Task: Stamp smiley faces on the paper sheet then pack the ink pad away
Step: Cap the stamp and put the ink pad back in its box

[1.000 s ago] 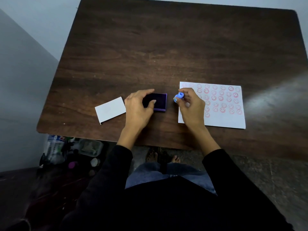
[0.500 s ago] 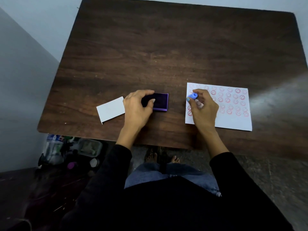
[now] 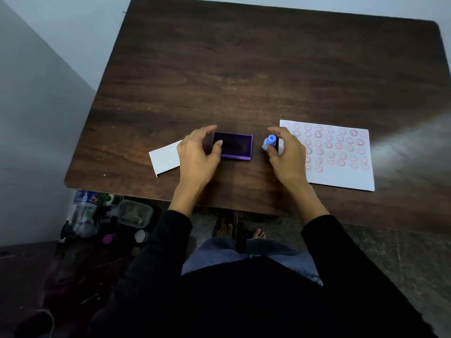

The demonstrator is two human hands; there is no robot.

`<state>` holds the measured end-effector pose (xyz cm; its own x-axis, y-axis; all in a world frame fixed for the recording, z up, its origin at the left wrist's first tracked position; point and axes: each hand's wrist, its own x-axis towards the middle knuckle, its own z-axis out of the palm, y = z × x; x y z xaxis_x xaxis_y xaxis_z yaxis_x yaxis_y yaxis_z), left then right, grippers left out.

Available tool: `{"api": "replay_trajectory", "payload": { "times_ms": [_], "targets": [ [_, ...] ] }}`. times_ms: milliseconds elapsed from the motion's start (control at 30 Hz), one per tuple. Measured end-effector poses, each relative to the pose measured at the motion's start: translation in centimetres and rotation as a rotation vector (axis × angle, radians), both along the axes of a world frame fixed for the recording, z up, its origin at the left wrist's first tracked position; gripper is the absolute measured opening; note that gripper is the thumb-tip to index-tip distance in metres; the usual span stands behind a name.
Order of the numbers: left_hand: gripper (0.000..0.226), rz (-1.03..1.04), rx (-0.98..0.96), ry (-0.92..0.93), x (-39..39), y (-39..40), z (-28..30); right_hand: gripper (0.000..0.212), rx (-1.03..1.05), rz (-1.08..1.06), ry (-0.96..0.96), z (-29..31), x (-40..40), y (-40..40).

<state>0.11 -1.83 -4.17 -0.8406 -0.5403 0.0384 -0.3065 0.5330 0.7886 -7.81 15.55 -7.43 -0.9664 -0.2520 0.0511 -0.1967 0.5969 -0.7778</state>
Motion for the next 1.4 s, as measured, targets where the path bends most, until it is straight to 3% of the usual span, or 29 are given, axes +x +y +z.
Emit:
{"api": "replay_trajectory", "payload": {
  "times_ms": [100, 233, 433, 567, 767, 1033, 1200, 1400],
  "targets": [
    [0.038, 0.104, 0.011, 0.066, 0.5, -0.5, -0.1, 0.051, -0.017, -0.017, 0.018, 0.6, 0.5, -0.7],
    [0.047, 0.326, 0.058, 0.106, 1.8, -1.2, 0.1, 0.043, -0.066, -0.029, 0.132, 1.8, 1.4, -3.8],
    [0.062, 0.554, 0.064, -0.071, 4.3, -2.6, -0.4, 0.039, 0.143, 0.341, 0.224, 2.1, 4.8, -10.1],
    [0.067, 0.583, 0.172, -0.1, 5.7, -2.8, -1.1, 0.04, 0.282, 0.457, 0.203, 1.2, 6.7, -11.7],
    [0.066, 0.618, 0.213, -0.093, 7.0, -3.0, -1.7, 0.04, 0.356, 0.468, 0.171, 0.5, 7.6, -12.7],
    [0.054, 0.606, 0.231, -0.002, 6.3, -1.9, -0.9, 0.042, 0.278, 0.457, 0.146, 0.7, 7.9, -12.6],
    [0.053, 0.449, 0.254, 0.104, 4.0, -0.9, -0.2, 0.04, 0.138, 0.262, 0.144, 1.8, 6.5, -10.8],
    [0.051, 0.214, 0.305, 0.094, 1.2, 1.3, -1.1, 0.042, 0.066, -0.025, 0.064, 1.8, 5.1, -7.1]
  ]
}}
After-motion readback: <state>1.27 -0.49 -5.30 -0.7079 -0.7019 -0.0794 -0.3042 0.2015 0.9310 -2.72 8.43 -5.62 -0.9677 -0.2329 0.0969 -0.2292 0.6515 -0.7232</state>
